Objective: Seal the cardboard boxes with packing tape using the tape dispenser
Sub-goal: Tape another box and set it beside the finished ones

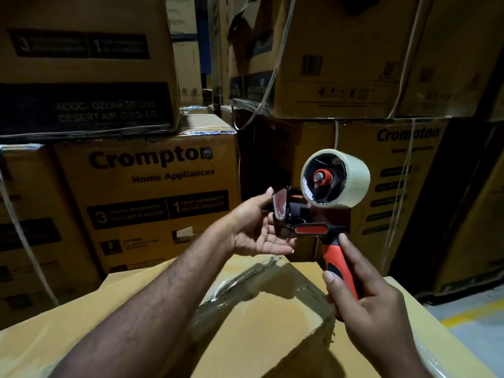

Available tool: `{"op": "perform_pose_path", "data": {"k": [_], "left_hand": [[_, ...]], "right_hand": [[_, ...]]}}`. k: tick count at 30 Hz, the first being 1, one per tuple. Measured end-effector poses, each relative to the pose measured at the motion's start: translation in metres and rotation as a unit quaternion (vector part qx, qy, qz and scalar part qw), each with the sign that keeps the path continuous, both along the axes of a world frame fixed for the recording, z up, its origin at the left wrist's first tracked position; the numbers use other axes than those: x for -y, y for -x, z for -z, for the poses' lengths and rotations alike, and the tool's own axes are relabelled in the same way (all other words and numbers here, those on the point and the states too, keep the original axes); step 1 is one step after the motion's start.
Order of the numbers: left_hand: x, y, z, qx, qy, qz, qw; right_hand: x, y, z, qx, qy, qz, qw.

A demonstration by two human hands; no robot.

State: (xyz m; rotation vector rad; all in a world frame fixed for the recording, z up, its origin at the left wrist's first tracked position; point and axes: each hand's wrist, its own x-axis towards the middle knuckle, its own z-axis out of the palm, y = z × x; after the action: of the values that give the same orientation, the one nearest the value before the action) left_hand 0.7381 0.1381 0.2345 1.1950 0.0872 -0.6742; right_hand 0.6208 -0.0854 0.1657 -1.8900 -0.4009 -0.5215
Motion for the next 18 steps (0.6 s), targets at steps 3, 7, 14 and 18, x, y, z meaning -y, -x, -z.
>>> {"op": "perform_pose_path", "data": {"k": [3, 7, 14, 18], "left_hand": [[0.003, 0.003, 0.003, 0.001, 0.024, 0.014, 1.000], [0.005, 0.008, 0.001, 0.020, 0.015, -0.022, 0.999], [-0.022, -0.001, -0.011, 0.061, -0.064, -0.030, 0.996], [-0.028, -0.001, -0.009, 0.043, 0.013, -0.011, 0.999]], "right_hand": [[-0.003, 0.002, -0.002, 0.028, 0.005, 0.008, 1.000], [-0.005, 0.001, -0.002, 0.051, 0.013, 0.008, 0.999], [-0.008, -0.008, -0.004, 0.063, 0.025, -0.037, 0.997], [-0.010, -0.015, -0.005, 0.055, 0.004, -0.043, 0.998]]}}
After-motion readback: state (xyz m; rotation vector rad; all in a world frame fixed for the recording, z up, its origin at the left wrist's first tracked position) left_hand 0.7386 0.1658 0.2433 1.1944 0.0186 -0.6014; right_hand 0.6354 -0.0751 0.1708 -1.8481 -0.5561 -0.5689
